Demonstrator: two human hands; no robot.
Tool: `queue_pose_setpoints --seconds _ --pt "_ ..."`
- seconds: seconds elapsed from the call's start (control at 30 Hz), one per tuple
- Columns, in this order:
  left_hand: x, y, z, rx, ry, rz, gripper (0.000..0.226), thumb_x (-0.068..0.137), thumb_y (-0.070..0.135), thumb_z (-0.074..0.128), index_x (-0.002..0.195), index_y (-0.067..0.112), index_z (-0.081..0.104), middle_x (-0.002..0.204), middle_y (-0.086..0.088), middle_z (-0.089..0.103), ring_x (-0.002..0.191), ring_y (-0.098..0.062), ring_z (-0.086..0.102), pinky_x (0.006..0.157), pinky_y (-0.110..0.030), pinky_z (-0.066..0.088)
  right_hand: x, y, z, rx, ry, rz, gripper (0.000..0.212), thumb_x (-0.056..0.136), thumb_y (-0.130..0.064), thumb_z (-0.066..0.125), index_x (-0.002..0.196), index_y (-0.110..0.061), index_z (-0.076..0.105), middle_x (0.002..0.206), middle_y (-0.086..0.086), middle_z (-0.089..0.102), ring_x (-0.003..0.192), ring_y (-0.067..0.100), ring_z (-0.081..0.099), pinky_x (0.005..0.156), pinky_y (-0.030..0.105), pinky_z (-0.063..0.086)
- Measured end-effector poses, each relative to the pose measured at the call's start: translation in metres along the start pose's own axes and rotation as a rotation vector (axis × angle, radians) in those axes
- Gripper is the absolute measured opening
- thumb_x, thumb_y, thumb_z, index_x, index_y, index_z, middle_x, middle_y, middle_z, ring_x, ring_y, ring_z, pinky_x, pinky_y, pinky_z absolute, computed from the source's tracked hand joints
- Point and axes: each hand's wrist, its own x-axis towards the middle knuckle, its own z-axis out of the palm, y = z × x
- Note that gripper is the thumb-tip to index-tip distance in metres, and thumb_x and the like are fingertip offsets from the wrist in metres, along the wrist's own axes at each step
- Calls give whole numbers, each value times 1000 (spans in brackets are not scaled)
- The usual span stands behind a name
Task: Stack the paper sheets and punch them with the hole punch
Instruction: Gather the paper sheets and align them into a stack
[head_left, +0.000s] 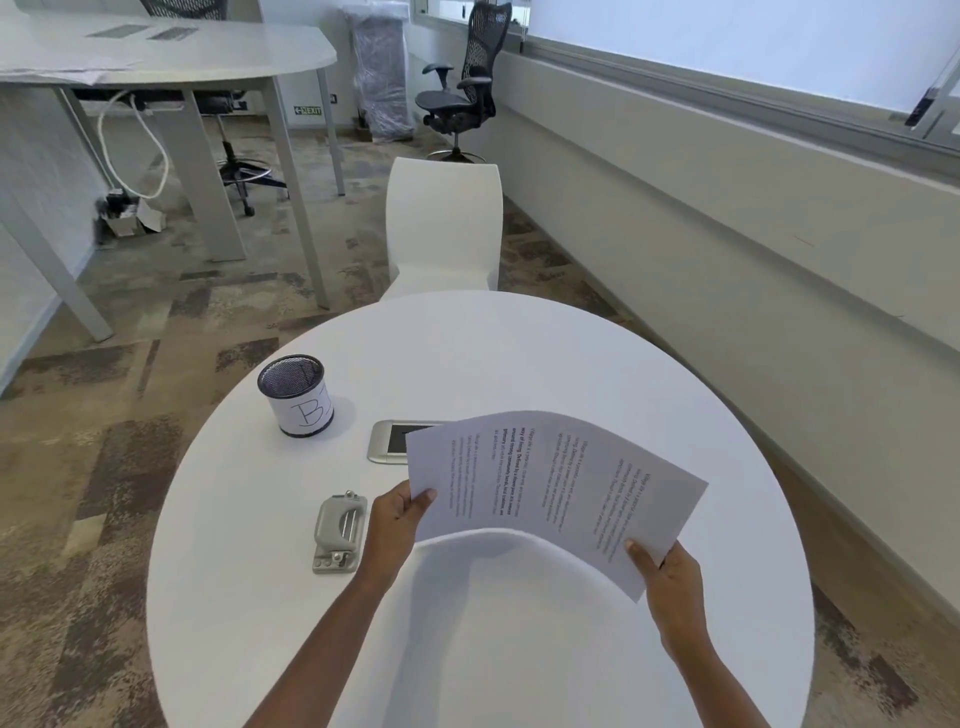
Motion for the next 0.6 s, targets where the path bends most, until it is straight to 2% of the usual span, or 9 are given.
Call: queue_pose_setpoints --seconds 0.1,0.2,0.33,0.4,0.47,0.53,0.6 --pt "-1 -3 -3 -11 -6 -20 18 91 1 52 93 15 63 91 3 67 80 -12 63 63 -4 51 2 2 1 9 -19 13 14 88 -6 56 99 -15 58 94 5 66 89 26 61 75 34 47" --pt "-3 -4 -4 -41 -18 -57 17 91 3 52 101 11 63 90 5 67 81 -9 63 63 -5 53 5 5 1 -13 -34 31 15 88 -7 57 102 -14 56 100 9 65 92 27 60 77 35 46" --pt "-4 1 -2 -110 -6 -91 18 94 5 48 104 8 62 89 2 69 70 -3 68 61 -10 55 8 9 1 -87 58 48 25 89 -14 57 114 -12 53 108 10 65 98 27 58 81 36 44" --pt "-7 3 2 -159 40 -116 19 94 4 47 107 7 61 92 -1 68 74 -8 66 62 -13 55 6 12 2 -73 126 118 35 89 -19 57 122 -13 48 115 10 63 100 24 56 86 36 41" --pt "-9 3 7 -221 101 -148 22 94 2 46 111 4 59 96 -5 66 78 -13 62 68 -20 54 2 17 6 -58 172 194 43 89 -21 57 129 -12 43 127 14 56 111 28 54 96 40 39" --pt "-13 0 12 -277 155 -207 22 95 2 45 112 2 58 97 -10 64 76 -17 60 70 -25 50 -3 21 13 -65 166 271 51 90 -23 55 135 -8 37 136 19 48 122 33 48 104 45 36" --pt "-16 -7 18 -326 219 -292 22 95 1 44 113 -1 57 102 -14 61 78 -24 58 70 -29 47 -10 22 23 52 115 385 54 92 -27 52 137 -4 34 135 19 46 125 34 45 104 48 38"
